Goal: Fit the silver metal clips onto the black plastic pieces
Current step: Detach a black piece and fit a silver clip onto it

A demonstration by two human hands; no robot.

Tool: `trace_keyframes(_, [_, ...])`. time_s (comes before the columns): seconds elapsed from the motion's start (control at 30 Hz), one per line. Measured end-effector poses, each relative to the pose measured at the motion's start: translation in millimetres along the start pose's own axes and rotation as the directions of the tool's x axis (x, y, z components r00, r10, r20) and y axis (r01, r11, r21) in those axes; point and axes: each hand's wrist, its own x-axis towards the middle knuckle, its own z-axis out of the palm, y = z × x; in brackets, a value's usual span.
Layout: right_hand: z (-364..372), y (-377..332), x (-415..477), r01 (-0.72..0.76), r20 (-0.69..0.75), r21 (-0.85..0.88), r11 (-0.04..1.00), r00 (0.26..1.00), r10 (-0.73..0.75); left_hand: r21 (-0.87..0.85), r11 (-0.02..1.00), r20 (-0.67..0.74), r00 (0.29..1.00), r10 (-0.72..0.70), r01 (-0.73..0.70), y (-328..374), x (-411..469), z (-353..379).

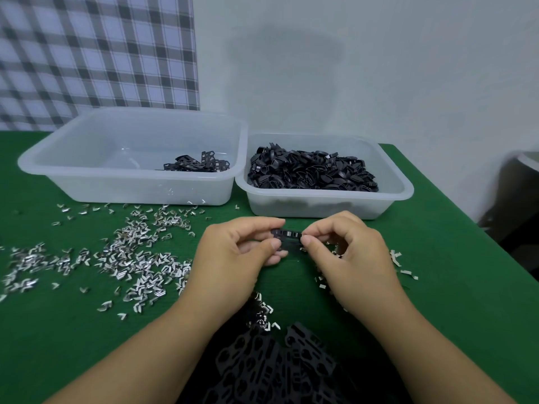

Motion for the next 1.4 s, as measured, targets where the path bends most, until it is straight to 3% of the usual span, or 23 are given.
trace_keyframes(0.33, [0.3,-12.0,0.1,0.099,0.002,-0.08,0.992,0.995,-0.099,0.025,1.0,-0.081,0.997,0.019,-0.017,1.1,-0.6,-2.1])
trace_keyframes(0.4, [-3.5,-14.4,-4.2,0.213,0.103,-0.105,0.971,0.974,-0.202,0.005,1.0,-0.136,0.991,0.014,-0.013,-0.4,1.1,-4.0])
trace_keyframes(0.53, [-4.9,-12.4,-14.4,0.318,0.478,-0.005,0.948,0.834,-0.277,-0.025,1.0,-0.179,0.984,-0.017,0.013,-2.3,3.0,-5.6])
trace_keyframes(0.73, [2.4,-8.4,-14.0,0.333,0.578,-0.024,0.943,0.774,-0.259,-0.005,1.0,-0.162,0.987,-0.018,0.018,-2.6,2.8,-4.5])
trace_keyframes(0.97, [12.8,-13.9,-12.2,0.458,0.555,-0.07,0.886,0.756,-0.347,0.018,1.0,-0.163,0.987,-0.014,0.017,-4.3,2.8,-4.8])
trace_keyframes(1.13, [14.0,-14.1,-12.5,0.466,0.573,-0.094,0.88,0.748,-0.335,0.005,1.0,-0.155,0.988,-0.017,0.018,-3.3,2.8,-3.7])
trace_keyframes(1.27, [7.8,-11.5,-13.3,0.346,0.472,-0.046,0.937,0.834,-0.286,-0.004,1.0,-0.148,0.989,-0.009,0.008,-2.8,2.2,-4.0])
trace_keyframes(1.4, [1.6,-7.7,-13.0,0.282,0.269,-0.028,0.959,0.926,-0.265,0.016,1.0,-0.131,0.991,-0.001,0.003,-3.1,1.2,-4.0])
